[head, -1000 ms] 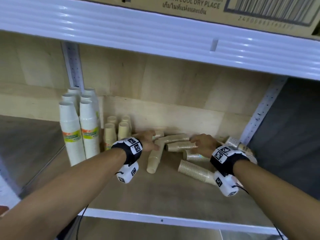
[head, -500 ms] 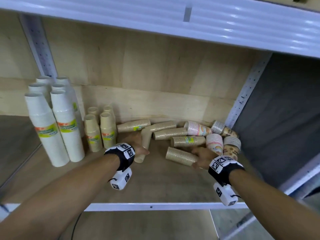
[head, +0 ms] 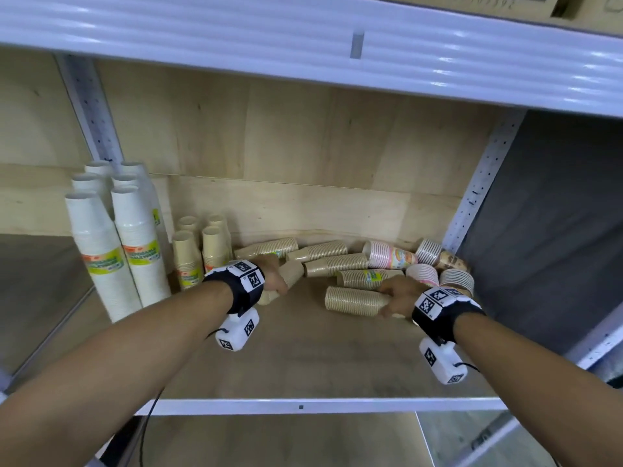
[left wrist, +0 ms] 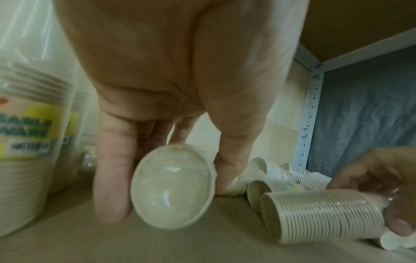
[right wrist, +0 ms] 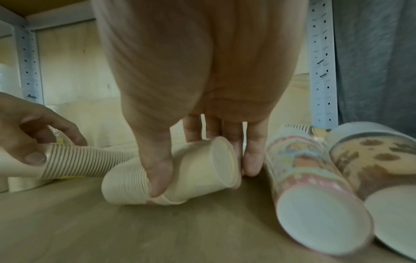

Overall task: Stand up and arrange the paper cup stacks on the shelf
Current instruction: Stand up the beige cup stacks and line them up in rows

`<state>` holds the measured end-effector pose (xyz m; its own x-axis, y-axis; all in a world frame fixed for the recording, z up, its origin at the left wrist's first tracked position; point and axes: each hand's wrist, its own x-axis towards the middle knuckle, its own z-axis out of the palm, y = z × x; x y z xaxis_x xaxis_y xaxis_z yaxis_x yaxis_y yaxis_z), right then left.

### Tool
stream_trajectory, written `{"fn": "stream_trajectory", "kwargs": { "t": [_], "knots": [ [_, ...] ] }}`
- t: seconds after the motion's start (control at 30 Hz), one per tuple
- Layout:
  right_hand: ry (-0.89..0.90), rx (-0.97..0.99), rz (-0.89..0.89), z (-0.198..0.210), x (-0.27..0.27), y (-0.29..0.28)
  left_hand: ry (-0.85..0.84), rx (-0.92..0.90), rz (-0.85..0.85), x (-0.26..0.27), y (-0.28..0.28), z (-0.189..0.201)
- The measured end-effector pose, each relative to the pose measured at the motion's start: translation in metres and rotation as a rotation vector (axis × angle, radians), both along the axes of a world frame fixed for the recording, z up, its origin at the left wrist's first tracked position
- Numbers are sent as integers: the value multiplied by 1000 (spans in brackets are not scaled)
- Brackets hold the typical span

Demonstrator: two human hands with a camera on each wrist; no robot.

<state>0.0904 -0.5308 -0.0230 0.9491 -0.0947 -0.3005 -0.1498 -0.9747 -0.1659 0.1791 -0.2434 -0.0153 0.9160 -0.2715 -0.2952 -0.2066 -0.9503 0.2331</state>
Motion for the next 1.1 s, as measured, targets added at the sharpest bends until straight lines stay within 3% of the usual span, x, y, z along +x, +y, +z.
{"fn": "stream_trajectory", "kwargs": {
  "t": [0.33,0.67,0.9,1.1],
  "knots": [
    [-175,98,25,49,20,29,-177,-75,-35,-2,-13,57],
    [-186,110,109,63,31,68,-191,-104,-193,-10,-43,59],
    [-248,195,73,61,30,64,-201,-254,-238,-9,-47,56],
    [-284,257,79,63,30,65,-198,-270,-265,-7,-46,60]
  ]
}}
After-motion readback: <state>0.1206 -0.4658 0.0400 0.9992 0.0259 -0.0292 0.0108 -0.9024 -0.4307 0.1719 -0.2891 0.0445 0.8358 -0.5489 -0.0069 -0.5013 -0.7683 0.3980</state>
